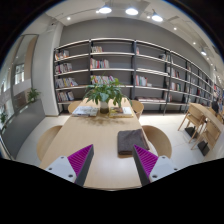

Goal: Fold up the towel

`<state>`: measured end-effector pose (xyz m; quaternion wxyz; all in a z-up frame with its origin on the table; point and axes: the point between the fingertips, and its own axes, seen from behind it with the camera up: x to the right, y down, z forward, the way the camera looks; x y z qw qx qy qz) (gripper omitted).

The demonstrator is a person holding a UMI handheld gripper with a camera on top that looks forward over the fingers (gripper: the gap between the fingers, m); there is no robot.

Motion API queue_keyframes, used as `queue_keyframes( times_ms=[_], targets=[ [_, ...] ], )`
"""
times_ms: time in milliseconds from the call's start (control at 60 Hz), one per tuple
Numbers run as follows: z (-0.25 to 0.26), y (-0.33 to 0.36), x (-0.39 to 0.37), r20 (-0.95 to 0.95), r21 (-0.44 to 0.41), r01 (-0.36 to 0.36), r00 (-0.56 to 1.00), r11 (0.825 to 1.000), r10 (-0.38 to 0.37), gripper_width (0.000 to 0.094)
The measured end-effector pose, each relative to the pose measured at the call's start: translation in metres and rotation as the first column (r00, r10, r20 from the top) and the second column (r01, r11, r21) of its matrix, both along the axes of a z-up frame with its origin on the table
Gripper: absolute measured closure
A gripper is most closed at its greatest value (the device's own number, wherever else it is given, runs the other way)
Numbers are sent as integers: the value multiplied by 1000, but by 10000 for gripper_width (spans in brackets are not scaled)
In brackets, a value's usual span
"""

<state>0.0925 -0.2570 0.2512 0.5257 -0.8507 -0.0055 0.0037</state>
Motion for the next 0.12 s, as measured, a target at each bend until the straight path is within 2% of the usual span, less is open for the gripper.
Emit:
queue_keyframes(
  times_ms=[117],
  targets=[
    [8,-4,-11,-13,11,-5,1000,1000,5,153]
  ],
)
